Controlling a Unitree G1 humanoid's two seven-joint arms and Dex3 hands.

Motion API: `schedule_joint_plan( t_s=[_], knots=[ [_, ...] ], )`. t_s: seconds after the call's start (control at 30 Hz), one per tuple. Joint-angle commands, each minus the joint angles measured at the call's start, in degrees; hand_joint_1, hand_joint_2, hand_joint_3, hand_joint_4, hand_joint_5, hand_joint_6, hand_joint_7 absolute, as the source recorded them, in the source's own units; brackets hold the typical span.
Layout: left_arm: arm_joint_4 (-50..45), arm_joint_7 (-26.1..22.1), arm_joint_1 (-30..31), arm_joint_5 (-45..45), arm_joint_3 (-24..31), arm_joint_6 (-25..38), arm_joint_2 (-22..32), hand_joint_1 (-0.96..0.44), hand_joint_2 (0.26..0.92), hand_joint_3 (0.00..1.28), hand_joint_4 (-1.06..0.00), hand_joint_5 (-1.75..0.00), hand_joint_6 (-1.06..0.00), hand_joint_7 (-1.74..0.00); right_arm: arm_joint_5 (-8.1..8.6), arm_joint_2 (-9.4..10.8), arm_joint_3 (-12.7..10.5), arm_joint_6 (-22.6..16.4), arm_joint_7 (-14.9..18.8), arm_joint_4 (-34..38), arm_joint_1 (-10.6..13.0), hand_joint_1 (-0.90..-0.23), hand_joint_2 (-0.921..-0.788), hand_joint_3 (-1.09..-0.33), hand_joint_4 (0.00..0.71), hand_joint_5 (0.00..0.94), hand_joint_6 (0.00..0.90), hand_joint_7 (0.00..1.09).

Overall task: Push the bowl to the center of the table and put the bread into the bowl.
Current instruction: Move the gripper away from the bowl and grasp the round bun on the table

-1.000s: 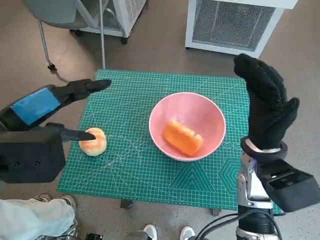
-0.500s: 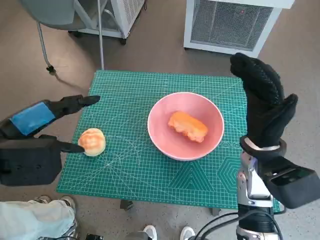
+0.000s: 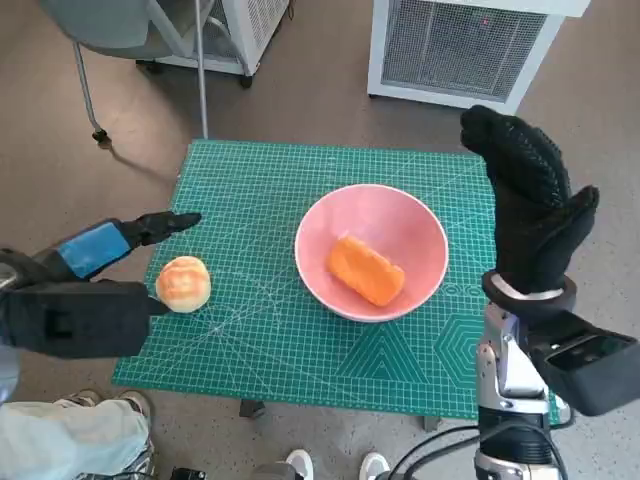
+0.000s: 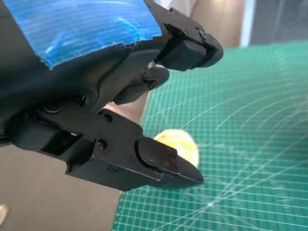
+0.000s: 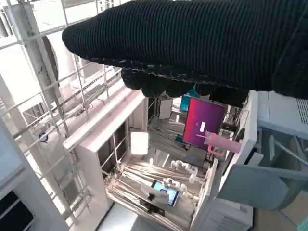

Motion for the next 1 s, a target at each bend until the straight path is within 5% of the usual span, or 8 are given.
schedule_joint_plan(
  t_s=[0.03,0.77,1.0],
  knots=[
    [3.6,1.4,-1.8,2.3,-3.2,-0.2,-1.6,0.17,0.805,0.03,-0.11,0.00,-0.26,0.00,0.01,-0.4,-0.3,1.0,0.2,-0.1,0.7,-0.529,-0.921,-0.726,0.328,0.016,-0.001,0.71],
    [21.5,5.3,-7.6,11.3,-14.6,-3.7,-7.5,0.16,0.796,0.03,-0.17,-0.01,-0.33,-0.02,-0.45,-0.1,-0.7,0.9,-0.7,-0.9,1.3,-0.528,-0.921,-0.720,0.329,0.018,-0.001,0.71],
    [26.6,9.6,-8.4,13.5,-16.4,-5.8,-9.3,0.16,0.808,0.05,-0.26,-0.03,-0.42,-0.05,-0.85,0.1,-0.7,0.6,-0.9,-0.8,1.4,-0.530,-0.921,-0.717,0.331,0.019,-0.001,0.71]
  ],
)
